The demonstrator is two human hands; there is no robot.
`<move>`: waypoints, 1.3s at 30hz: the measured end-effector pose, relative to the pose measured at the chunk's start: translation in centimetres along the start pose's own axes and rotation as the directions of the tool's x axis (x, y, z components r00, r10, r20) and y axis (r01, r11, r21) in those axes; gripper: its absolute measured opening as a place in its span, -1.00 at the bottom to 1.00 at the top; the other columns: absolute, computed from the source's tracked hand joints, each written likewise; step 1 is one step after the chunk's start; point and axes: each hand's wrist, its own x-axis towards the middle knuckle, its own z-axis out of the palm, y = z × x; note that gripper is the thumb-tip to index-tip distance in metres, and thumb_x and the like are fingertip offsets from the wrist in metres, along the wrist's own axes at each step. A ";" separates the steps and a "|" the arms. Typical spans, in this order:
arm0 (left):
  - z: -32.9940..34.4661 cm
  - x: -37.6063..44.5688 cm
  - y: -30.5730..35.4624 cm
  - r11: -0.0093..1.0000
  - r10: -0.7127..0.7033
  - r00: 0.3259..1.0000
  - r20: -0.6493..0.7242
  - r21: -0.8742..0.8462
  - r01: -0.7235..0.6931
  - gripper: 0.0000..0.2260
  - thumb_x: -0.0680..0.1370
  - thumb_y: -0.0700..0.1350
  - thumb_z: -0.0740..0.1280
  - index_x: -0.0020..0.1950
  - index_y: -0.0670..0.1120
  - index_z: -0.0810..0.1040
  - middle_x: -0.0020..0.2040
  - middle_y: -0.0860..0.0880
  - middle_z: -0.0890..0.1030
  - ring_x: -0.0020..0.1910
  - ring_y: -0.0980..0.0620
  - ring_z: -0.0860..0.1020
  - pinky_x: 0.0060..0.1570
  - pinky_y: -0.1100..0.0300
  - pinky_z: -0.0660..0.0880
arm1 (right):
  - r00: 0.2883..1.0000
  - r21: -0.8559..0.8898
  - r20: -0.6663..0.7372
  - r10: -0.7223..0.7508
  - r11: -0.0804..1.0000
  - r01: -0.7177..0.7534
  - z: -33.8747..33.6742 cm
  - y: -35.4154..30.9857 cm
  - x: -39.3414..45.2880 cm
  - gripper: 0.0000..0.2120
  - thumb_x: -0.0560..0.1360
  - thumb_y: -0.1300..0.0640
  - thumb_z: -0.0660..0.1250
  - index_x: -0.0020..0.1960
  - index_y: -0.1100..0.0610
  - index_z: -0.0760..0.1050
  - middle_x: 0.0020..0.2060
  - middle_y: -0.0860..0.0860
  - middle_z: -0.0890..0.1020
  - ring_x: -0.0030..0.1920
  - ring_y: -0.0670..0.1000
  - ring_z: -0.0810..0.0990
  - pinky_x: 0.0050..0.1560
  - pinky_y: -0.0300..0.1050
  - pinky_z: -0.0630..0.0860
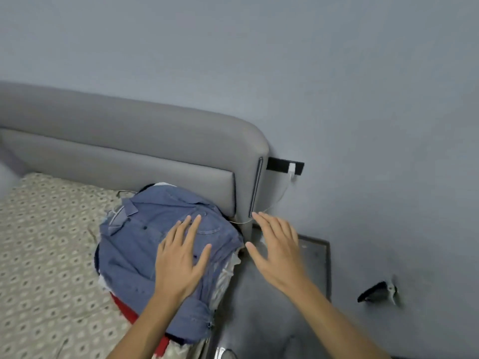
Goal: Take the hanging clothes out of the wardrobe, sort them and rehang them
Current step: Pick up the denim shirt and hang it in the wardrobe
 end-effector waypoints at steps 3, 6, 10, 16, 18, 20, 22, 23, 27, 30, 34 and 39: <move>-0.4 -0.3 -3.3 0.990 -0.136 0.990 -0.041 0.033 0.137 -0.37 0.65 0.34 0.06 0.69 0.17 0.12 0.66 0.07 0.24 0.63 -0.04 0.21 0.48 -0.12 0.32 | 0.991 0.050 0.076 -0.110 0.993 0.106 3.0 -1.0 4.5 -0.40 0.62 -0.24 0.22 0.60 -0.05 0.29 0.46 -0.13 0.43 0.45 -0.01 0.38 0.49 0.12 0.30; -1.4 -0.6 -5.7 0.954 -0.286 0.955 -0.082 0.072 0.292 -0.37 0.65 0.37 0.02 0.69 0.18 0.11 0.66 0.07 0.24 0.64 -0.04 0.20 0.48 -0.14 0.33 | 0.966 0.107 0.138 -0.220 0.973 0.207 5.4 -2.5 8.5 -0.41 0.61 -0.22 0.24 0.58 -0.05 0.30 0.44 -0.14 0.44 0.43 -0.02 0.38 0.49 0.14 0.30; -2.7 -0.8 -7.4 0.875 -0.461 0.871 -0.169 0.075 0.478 -0.35 0.64 0.37 -0.01 0.69 0.18 0.09 0.65 0.07 0.24 0.63 -0.06 0.21 0.48 -0.17 0.33 | 0.900 0.189 0.223 -0.376 0.922 0.338 8.2 -4.1 13.5 -0.41 0.62 -0.24 0.22 0.59 -0.06 0.29 0.44 -0.15 0.43 0.44 -0.03 0.36 0.49 0.13 0.29; -3.3 -1.9 -10.1 0.748 -0.639 0.737 -0.220 0.048 0.662 -0.37 0.64 0.35 0.01 0.68 0.14 0.16 0.61 0.02 0.32 0.58 -0.08 0.28 0.44 -0.17 0.37 | 0.784 0.247 0.358 -0.508 0.861 0.445 13.9 -7.5 18.7 -0.39 0.61 -0.28 0.17 0.59 -0.08 0.28 0.46 -0.15 0.42 0.46 -0.01 0.36 0.47 0.14 0.31; -3.2 -2.2 -11.8 0.717 -0.671 0.704 -0.233 0.038 0.696 -0.37 0.65 0.34 0.02 0.68 0.13 0.17 0.60 0.02 0.33 0.58 -0.07 0.29 0.42 -0.15 0.37 | 0.751 0.260 0.384 -0.537 0.843 0.470 16.2 -8.9 20.0 -0.39 0.61 -0.29 0.17 0.59 -0.07 0.29 0.46 -0.15 0.42 0.45 -0.01 0.37 0.47 0.12 0.31; -3.1 -2.1 -14.3 0.692 -0.698 0.679 -0.227 0.030 0.721 -0.38 0.64 0.33 0.03 0.68 0.14 0.17 0.58 0.04 0.34 0.56 -0.06 0.30 0.40 -0.14 0.38 | 0.724 0.250 0.420 -0.547 0.837 0.487 18.2 -10.4 21.5 -0.37 0.60 -0.30 0.14 0.60 -0.07 0.28 0.46 -0.15 0.42 0.45 -0.01 0.36 0.48 0.08 0.29; -2.9 -1.7 -16.8 0.672 -0.721 0.659 -0.212 0.018 0.741 -0.37 0.64 0.33 0.02 0.67 0.12 0.19 0.58 0.04 0.36 0.55 -0.06 0.31 0.39 -0.15 0.39 | 0.699 0.242 0.453 -0.554 0.831 0.502 20.1 -11.4 23.0 -0.36 0.61 -0.31 0.12 0.61 -0.07 0.27 0.46 -0.15 0.43 0.46 -0.02 0.35 0.49 0.07 0.28; -2.8 -1.3 -17.9 0.663 -0.730 0.652 -0.205 0.020 0.748 -0.37 0.64 0.33 0.02 0.67 0.10 0.21 0.57 0.03 0.37 0.54 -0.06 0.32 0.39 -0.15 0.39 | 0.693 0.240 0.459 -0.556 0.829 0.506 21.2 -11.8 23.9 -0.36 0.61 -0.31 0.11 0.61 -0.07 0.28 0.46 -0.14 0.44 0.45 -0.02 0.35 0.49 0.08 0.29; -2.0 0.9 -21.7 0.637 -0.758 0.635 -0.151 0.040 0.770 -0.37 0.64 0.32 0.01 0.66 0.07 0.24 0.52 0.00 0.42 0.49 -0.07 0.35 0.33 -0.13 0.42 | 0.663 0.213 0.515 -0.544 0.830 0.515 25.2 -13.3 28.0 -0.33 0.59 -0.35 0.09 0.59 -0.05 0.31 0.43 -0.11 0.48 0.43 0.04 0.39 0.42 0.09 0.35; -0.7 3.4 -24.7 0.620 -0.778 0.618 -0.115 0.018 0.784 -0.35 0.63 0.33 -0.01 0.67 0.08 0.22 0.54 0.00 0.39 0.51 -0.06 0.34 0.35 -0.12 0.42 | 0.625 0.186 0.553 -0.551 0.813 0.551 28.7 -14.4 31.7 -0.28 0.54 -0.37 0.10 0.58 -0.02 0.34 0.43 -0.09 0.49 0.42 0.07 0.39 0.39 0.09 0.34; 1.9 7.5 -29.9 0.574 -0.818 0.575 -0.020 0.033 0.818 -0.28 0.59 0.38 -0.11 0.69 0.09 0.14 0.58 0.02 0.33 0.54 -0.03 0.29 0.39 -0.08 0.39 | 0.563 0.149 0.622 -0.544 0.788 0.598 35.0 -16.1 37.1 -0.25 0.51 -0.37 0.17 0.58 0.01 0.35 0.43 -0.02 0.49 0.44 0.14 0.39 0.37 0.12 0.34; 6.6 12.9 -37.3 0.486 -0.871 0.481 0.098 0.024 0.874 -0.38 0.69 0.29 0.03 0.70 0.06 0.08 0.60 -0.03 0.28 0.54 -0.11 0.27 0.41 -0.12 0.38 | 0.507 0.122 0.720 -0.474 0.805 0.580 44.7 -17.3 43.0 -0.34 0.59 -0.19 0.35 0.59 0.05 0.29 0.41 0.11 0.46 0.38 0.26 0.41 0.35 0.18 0.40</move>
